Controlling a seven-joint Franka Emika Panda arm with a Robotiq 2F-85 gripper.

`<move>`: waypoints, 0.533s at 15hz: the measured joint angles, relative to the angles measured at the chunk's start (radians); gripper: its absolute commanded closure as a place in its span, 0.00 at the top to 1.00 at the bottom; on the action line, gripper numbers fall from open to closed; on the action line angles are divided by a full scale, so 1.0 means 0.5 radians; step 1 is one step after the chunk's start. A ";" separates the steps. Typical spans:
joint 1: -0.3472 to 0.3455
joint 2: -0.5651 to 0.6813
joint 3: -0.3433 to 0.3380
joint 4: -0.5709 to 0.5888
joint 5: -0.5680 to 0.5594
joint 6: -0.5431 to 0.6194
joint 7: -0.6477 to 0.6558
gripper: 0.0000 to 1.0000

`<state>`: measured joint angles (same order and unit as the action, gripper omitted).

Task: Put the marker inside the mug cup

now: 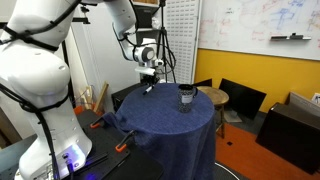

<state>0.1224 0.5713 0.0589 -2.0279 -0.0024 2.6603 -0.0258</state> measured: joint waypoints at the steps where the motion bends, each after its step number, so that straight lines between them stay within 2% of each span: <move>1: 0.016 -0.037 -0.028 -0.023 -0.022 0.003 0.042 0.05; 8: 0.114 -0.409 -0.270 -0.281 -0.352 0.010 0.378 0.05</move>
<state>0.1794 0.3667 -0.0764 -2.1683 -0.1783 2.6651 0.1631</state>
